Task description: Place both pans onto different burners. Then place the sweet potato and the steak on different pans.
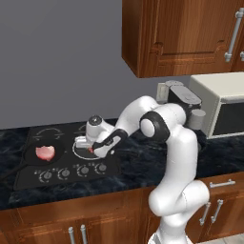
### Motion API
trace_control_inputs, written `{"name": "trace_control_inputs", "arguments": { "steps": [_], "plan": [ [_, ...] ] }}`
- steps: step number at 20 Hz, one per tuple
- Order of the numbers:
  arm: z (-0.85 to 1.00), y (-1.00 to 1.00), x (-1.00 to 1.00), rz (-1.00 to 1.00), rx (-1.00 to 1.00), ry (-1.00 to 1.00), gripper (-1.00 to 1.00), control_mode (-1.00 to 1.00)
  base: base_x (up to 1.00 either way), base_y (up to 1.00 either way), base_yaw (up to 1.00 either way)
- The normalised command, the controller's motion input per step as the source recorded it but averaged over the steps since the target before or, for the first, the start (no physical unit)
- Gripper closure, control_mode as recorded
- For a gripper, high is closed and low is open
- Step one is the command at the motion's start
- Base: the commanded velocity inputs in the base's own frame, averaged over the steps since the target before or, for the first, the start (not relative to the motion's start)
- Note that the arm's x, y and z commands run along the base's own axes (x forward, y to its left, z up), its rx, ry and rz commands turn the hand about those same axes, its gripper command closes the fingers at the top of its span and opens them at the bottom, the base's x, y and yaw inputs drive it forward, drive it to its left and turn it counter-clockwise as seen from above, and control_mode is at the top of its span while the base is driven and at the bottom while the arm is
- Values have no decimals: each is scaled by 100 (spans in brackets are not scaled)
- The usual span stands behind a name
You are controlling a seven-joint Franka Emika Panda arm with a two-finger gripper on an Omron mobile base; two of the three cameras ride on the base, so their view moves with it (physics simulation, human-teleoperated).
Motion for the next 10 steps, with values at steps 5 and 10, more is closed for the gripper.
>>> {"name": "trace_control_inputs", "arguments": {
  "steps": [5,10],
  "plan": [
    [-29,8,38,0,0,6,-100,-100,0,0,0],
    [2,0,3,0,0,1,-100,-100,0,0,0]
  ]
}}
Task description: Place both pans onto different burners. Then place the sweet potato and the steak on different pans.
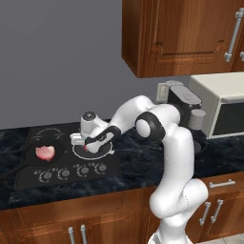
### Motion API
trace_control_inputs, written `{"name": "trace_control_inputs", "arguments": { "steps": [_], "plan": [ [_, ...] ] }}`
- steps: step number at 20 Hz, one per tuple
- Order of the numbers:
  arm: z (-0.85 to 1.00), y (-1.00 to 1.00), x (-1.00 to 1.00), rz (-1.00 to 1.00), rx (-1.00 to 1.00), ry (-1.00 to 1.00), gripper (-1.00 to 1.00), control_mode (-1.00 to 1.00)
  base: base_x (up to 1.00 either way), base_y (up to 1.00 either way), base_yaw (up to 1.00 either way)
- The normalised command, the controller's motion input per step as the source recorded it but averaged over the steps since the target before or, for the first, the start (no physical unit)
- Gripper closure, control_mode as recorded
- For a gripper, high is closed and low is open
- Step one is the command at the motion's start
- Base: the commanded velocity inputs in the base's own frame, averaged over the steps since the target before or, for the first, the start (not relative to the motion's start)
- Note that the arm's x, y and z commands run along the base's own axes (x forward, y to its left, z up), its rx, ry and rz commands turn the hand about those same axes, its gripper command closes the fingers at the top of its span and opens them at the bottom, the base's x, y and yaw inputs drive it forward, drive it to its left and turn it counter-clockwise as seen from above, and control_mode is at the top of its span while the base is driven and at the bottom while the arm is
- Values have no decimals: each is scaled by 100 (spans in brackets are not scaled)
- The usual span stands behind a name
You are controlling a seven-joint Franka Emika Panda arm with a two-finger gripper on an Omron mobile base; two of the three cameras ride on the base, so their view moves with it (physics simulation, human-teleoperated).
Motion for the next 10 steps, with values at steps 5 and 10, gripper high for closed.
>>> {"name": "trace_control_inputs", "arguments": {
  "steps": [5,10],
  "plan": [
    [12,0,0,0,0,0,-100,-100,0,0,0],
    [38,0,-9,0,0,-1,-100,-100,0,0,0]
  ]
}}
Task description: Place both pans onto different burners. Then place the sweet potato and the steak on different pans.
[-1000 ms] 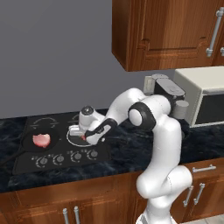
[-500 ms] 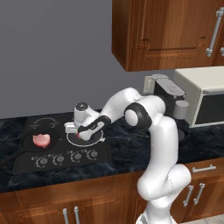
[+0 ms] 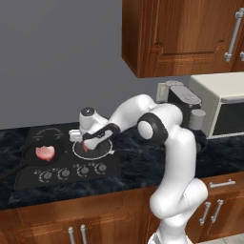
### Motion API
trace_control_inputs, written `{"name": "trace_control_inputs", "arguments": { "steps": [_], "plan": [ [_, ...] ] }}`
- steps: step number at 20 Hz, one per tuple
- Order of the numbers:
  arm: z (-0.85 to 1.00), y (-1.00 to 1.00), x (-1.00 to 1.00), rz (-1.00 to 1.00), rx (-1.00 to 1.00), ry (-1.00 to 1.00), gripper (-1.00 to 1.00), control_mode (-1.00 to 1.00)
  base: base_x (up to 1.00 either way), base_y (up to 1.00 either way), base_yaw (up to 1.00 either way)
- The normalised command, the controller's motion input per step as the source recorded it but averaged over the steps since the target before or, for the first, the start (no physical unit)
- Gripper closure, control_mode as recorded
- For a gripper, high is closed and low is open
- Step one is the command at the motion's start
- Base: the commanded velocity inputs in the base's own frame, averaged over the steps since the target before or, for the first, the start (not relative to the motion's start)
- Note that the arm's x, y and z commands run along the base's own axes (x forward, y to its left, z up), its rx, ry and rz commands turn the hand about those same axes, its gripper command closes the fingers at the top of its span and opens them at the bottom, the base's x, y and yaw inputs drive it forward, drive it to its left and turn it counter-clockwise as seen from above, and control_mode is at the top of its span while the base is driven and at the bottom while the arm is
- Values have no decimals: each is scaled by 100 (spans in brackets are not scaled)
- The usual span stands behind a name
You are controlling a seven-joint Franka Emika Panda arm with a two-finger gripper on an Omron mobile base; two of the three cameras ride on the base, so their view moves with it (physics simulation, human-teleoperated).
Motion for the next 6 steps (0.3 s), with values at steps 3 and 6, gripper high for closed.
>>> {"name": "trace_control_inputs", "arguments": {
  "steps": [3,6],
  "plan": [
    [72,0,-27,0,0,-2,-100,-100,0,0,0],
    [77,0,-32,0,0,-5,-100,-100,0,0,0]
  ]
}}
